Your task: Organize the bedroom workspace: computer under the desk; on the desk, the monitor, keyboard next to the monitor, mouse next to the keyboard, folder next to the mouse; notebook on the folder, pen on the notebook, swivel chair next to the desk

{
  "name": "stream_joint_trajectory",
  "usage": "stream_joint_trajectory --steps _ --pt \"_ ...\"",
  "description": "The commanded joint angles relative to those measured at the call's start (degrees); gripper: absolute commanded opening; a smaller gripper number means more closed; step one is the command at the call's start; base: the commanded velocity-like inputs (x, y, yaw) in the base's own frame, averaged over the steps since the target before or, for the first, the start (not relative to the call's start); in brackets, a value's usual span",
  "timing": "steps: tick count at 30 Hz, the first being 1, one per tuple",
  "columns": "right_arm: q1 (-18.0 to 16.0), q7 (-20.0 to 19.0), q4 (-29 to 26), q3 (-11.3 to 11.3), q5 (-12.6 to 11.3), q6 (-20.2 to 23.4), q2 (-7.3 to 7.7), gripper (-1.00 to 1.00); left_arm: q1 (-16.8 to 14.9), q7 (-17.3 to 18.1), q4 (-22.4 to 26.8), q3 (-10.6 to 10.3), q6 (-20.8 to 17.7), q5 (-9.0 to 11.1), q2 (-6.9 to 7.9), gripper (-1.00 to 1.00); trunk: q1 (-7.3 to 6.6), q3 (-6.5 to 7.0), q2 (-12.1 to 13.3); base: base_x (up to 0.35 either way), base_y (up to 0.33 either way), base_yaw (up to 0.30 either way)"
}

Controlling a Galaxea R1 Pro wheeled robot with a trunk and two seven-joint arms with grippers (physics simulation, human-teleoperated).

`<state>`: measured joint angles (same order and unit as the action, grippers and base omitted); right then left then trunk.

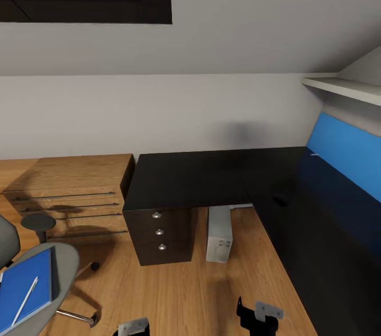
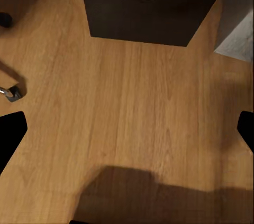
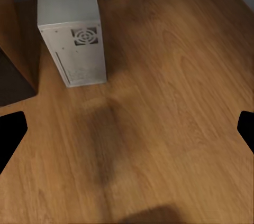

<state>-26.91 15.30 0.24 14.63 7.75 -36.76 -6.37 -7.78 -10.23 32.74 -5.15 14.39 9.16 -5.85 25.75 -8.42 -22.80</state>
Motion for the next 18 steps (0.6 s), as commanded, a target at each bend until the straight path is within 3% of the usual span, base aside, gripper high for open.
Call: stream_joint_trajectory --steps 1,6,7,15,16,18 --pt "-0.05 0.36 -0.32 0.35 0.6 -0.09 -0.28 1.0 -0.04 -0.48 1.44 -0.46 -0.22 0.61 -0.03 1.0 0.03 -0.12 -0.11 0.001 0.0 -0.002" --pt "-0.12 0.52 -5.02 0.25 0.67 0.89 -1.29 1.0 -0.04 -0.61 11.14 -0.47 -7.59 0.65 -0.29 1.0 0.03 -0.12 -0.11 0.0 0.0 -0.001" --pt "-0.23 0.58 -11.92 0.23 0.65 5.95 -2.18 1.0 -0.04 -0.72 21.39 -0.42 -17.61 0.73 -0.36 1.0 0.03 -0.12 -0.11 0.0 0.0 0.0" --pt "-0.42 0.52 -27.28 0.22 0.57 22.5 -3.5 1.0 -0.04 -0.93 36.4 -0.39 -30.3 0.93 -0.42 1.0 0.03 -0.12 -0.11 0.0 0.0 0.0" --pt "-0.53 0.49 -31.4 0.22 0.47 27.26 -3.63 1.0 -0.04 -0.99 39.6 -0.39 -32.59 0.96 -0.57 1.0 0.03 -0.12 -0.11 0.0 0.0 0.0" --pt "-0.75 0.47 -35.43 0.2 0.39 32.21 -3.63 1.0 -0.04 -1.03 42.69 -0.39 -34.64 0.99 -0.99 1.0 0.03 -0.12 -0.11 0.0 0.0 0.0"
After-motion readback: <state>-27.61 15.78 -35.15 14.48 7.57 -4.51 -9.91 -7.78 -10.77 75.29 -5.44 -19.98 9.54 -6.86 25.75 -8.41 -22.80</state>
